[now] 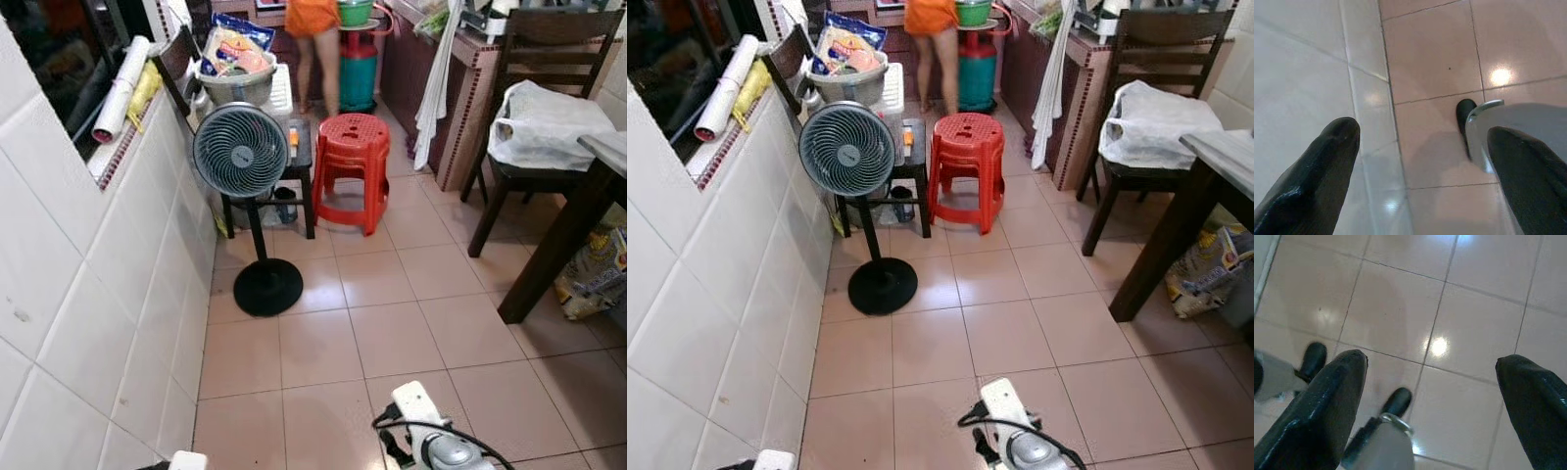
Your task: Setting the table
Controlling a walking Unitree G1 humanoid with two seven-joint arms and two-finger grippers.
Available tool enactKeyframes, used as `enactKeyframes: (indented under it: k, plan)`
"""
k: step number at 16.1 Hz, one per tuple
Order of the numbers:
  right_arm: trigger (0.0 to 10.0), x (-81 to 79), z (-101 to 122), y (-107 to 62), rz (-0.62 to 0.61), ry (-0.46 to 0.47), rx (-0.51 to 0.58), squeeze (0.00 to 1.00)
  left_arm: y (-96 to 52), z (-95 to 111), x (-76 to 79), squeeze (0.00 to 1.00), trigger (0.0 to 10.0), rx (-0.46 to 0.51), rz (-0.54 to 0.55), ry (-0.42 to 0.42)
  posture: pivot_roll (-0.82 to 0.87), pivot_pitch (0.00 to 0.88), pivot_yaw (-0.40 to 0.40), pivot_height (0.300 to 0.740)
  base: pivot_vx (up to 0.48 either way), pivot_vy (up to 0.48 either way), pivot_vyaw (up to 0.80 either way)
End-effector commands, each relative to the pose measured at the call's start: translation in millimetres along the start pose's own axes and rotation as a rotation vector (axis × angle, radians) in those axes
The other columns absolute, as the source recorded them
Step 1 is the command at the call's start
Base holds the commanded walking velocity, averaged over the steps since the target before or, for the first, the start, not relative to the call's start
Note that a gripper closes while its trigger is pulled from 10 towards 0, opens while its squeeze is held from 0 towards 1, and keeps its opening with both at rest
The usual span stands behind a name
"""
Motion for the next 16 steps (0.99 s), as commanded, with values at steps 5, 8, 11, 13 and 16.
enactKeyframes:
  k: [5,8,11,13,16]
  plan:
    - [10.0,3.1,14.9,1.9,-0.034,0.146,0.028,0.00,6.5,25.9,-32.1,0.00,10.0,0.053,0.087,-0.121,0.02,0.000,0.012,0.740,0.000,0.000,0.00]
    - [10.0,2.2,13.8,1.8,-0.030,0.127,0.025,0.00,13.5,74.0,-49.3,0.00,10.0,0.136,0.105,-0.135,0.01,0.000,0.017,0.740,0.000,0.000,0.00]
    - [10.0,6.0,13.4,1.2,-0.049,0.150,0.035,0.00,15.0,108.0,-53.1,0.00,10.0,0.206,0.100,-0.135,-0.01,0.000,0.037,0.740,0.000,0.000,0.00]
    - [10.0,7.3,16.4,1.2,-0.052,0.147,0.045,0.00,15.4,125.8,-44.0,0.00,10.0,0.240,0.075,-0.122,-0.03,0.000,0.047,0.740,0.000,0.000,0.00]
    - [10.0,10.1,20.8,1.1,-0.053,0.144,0.057,0.00,15.9,124.2,-17.0,0.00,10.0,0.230,0.019,-0.086,-0.05,0.000,0.043,0.740,0.000,0.000,0.00]
Point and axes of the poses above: a point about 5 cm out from each wrist's last joint towards the gripper, its own y axis pointing out of the wrist towards the gripper, its own z axis along the axis of the wrist's last joint, x = y × z, the point moved 4 cm from there along y, pointing out of the wrist towards the gripper, and after that the axes turned 8 degrees about y, right-handed, at the moved point
